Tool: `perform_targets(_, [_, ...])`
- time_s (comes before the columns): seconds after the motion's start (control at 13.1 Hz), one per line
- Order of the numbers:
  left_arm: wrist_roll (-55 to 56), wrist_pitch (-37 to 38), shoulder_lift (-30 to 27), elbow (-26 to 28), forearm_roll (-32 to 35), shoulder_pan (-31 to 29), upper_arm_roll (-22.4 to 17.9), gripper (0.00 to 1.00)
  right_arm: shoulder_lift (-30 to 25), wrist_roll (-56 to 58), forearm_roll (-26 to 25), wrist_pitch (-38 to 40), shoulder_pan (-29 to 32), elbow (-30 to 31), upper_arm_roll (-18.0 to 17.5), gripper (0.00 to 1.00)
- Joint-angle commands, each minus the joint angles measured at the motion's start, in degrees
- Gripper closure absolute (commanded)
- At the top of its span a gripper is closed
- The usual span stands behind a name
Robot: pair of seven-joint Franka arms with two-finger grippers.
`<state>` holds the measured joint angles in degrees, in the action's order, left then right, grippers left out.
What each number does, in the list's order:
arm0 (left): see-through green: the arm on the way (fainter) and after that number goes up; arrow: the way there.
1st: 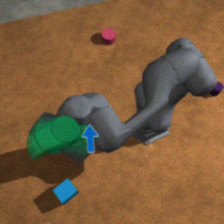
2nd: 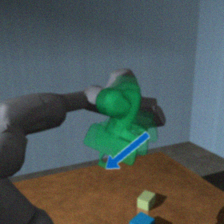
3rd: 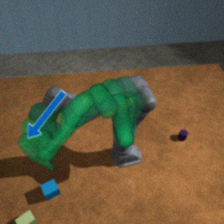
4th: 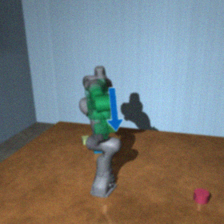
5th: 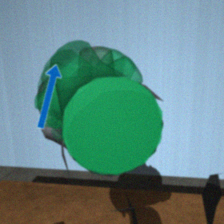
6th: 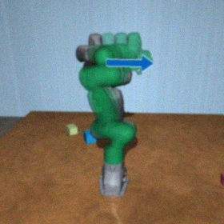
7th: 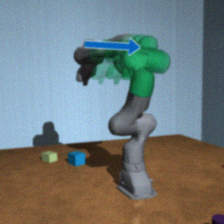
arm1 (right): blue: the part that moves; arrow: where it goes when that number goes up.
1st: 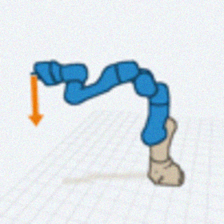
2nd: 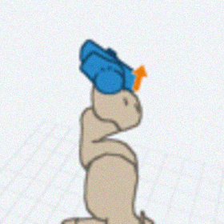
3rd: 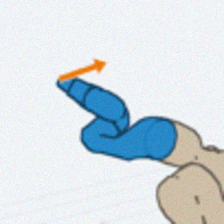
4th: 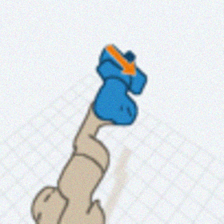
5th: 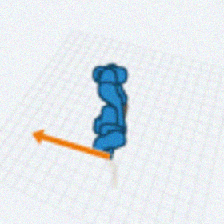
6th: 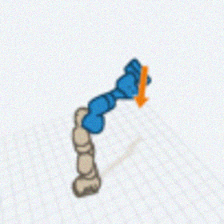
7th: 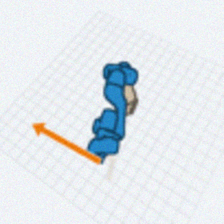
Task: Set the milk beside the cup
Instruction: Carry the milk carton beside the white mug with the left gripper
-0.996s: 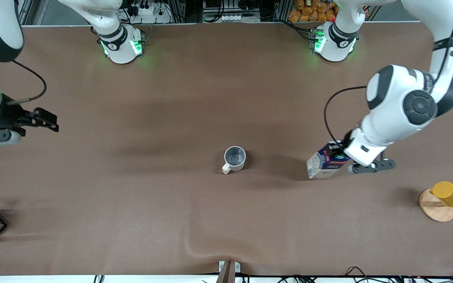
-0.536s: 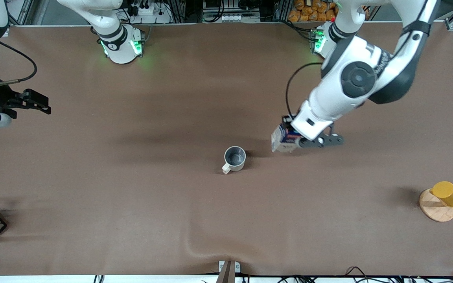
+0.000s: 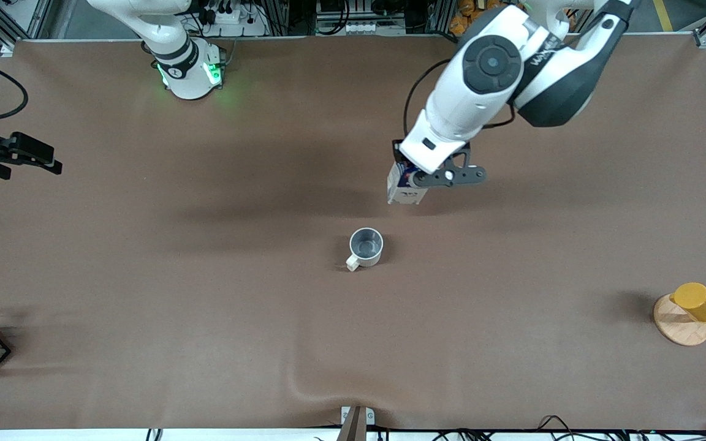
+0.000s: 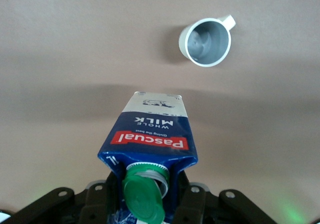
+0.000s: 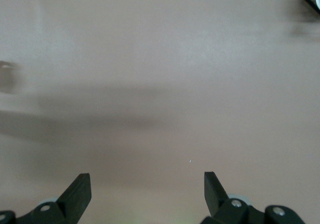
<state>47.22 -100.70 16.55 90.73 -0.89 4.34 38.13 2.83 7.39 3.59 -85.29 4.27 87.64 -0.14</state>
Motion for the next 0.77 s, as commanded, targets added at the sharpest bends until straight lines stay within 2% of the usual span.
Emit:
perform_targets(0.0, [1.73,1.29,2.07,-1.52,0.18,2.16,0.02,0.56,-1.24,0.17,0.10,1.62,1.88,-0.27,-1.88,0.00])
perform_targets(0.23, [1.47,0.59,5.75,-1.87,2.90,4.27,-0.07,0.56,-2.74,0.08,-1.56,1.09,1.71,0.25,-1.79,0.00])
perform_targets(0.54, [4.27,-2.65,10.68,-4.85,6.41,9.62,-1.65,0.56,-2.92,-0.18,-1.74,1.00,2.23,1.31,-1.79,0.00])
perform_targets(0.69, [4.90,-3.36,14.28,-7.04,8.52,10.16,-1.65,0.56,-2.74,-0.35,-1.48,0.04,2.14,1.75,-1.79,0.00])
